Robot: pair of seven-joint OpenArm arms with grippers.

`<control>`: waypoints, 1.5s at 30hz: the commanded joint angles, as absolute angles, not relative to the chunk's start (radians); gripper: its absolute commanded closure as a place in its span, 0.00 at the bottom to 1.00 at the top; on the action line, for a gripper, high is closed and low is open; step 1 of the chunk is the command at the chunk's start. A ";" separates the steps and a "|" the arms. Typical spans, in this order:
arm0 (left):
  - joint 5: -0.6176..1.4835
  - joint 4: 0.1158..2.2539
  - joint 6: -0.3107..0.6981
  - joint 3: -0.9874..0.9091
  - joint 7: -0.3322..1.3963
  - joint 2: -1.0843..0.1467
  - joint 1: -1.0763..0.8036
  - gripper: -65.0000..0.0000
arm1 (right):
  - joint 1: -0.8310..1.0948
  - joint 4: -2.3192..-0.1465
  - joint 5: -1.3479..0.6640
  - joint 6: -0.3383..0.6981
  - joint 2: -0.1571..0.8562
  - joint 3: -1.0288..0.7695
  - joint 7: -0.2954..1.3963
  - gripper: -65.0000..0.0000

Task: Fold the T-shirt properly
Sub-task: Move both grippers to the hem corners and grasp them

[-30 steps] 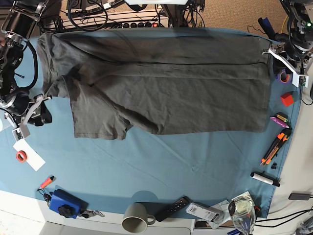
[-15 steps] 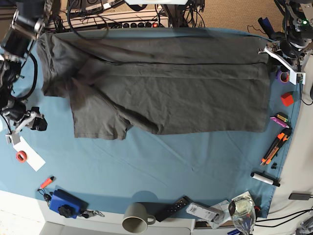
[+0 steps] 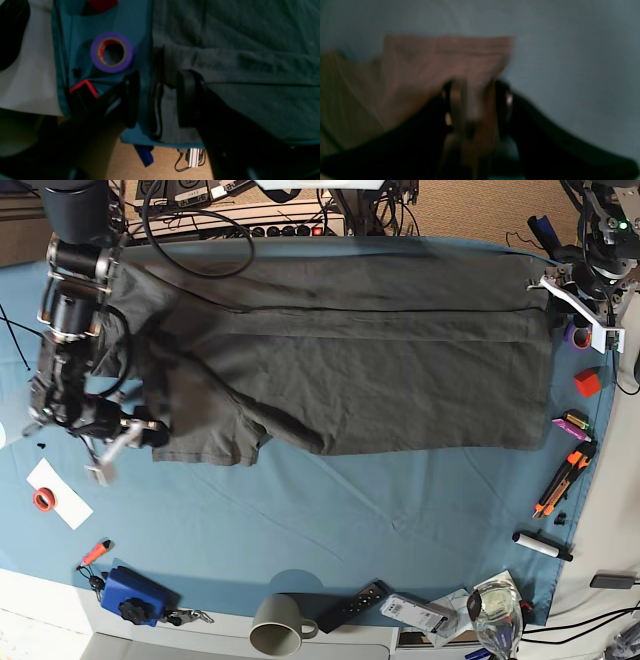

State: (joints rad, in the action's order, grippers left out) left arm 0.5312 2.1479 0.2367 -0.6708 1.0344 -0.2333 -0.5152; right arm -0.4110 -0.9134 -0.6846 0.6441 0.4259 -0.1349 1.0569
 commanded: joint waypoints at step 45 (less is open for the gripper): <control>0.230 1.549 0.180 -0.208 0.864 -0.405 0.133 0.48 | -0.429 -0.921 -0.609 0.575 0.388 -0.133 1.107 0.69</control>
State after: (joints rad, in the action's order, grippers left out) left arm 0.2287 1.5322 0.1837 -0.2031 0.8814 -0.3878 0.1135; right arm -0.4232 -0.9180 -0.6533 0.5869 0.3763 -0.1345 1.0550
